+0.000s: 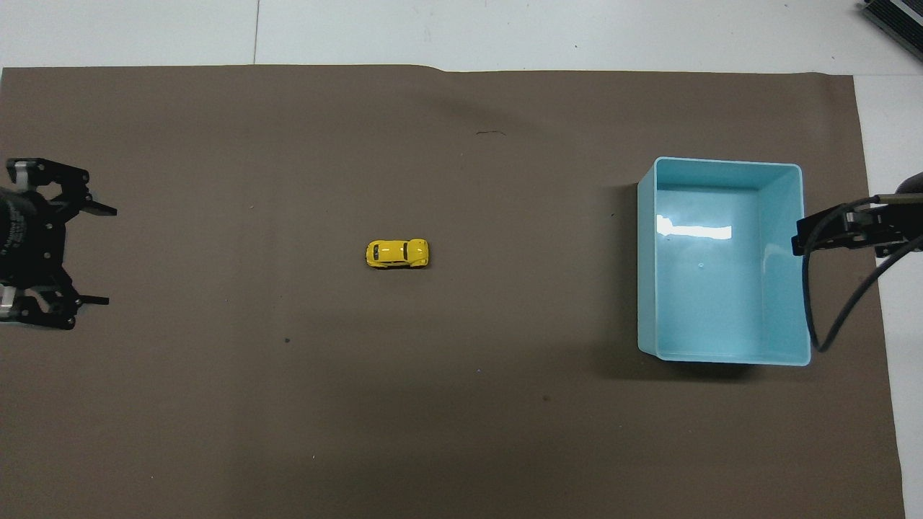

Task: Wind up and store yellow beetle car
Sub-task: 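Move the left gripper over the yellow beetle car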

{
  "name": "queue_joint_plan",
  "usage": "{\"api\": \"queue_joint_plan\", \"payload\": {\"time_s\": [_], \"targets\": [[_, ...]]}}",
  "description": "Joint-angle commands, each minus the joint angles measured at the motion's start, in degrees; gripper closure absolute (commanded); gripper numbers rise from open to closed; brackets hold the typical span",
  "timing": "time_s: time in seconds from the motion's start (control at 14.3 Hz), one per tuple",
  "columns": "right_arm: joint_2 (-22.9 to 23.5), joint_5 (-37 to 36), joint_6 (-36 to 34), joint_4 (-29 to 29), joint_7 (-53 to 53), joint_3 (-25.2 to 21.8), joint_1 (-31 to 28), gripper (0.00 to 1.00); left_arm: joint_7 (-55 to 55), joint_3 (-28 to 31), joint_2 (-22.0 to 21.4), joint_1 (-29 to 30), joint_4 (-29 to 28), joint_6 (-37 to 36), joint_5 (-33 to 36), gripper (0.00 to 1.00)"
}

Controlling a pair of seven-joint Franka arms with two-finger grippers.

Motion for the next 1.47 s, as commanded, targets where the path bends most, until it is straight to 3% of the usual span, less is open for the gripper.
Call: {"api": "queue_joint_plan", "payload": {"time_s": [0.0, 0.49, 0.98, 1.4], "targets": [[-0.1, 1.0, -0.2, -0.1, -1.4, 0.5, -0.9, 0.0, -6.8, 0.8, 2.1, -4.8, -0.9, 4.2, -0.7, 0.0], [-0.1, 1.0, -0.2, -0.1, -1.4, 0.5, -0.9, 0.0, -21.7, 0.8, 7.2, -14.3, -1.5, 13.7, -1.1, 0.0], [-0.1, 1.0, -0.2, -0.1, -1.3, 0.5, -0.9, 0.0, -30.6, 0.8, 17.3, -23.1, -1.8, 20.5, -1.0, 0.0], [-0.1, 1.0, -0.2, -0.1, -1.3, 0.4, -0.9, 0.0, -32.2, 0.9, 17.6, -27.8, -9.8, 27.2, -0.4, 0.0]]}}
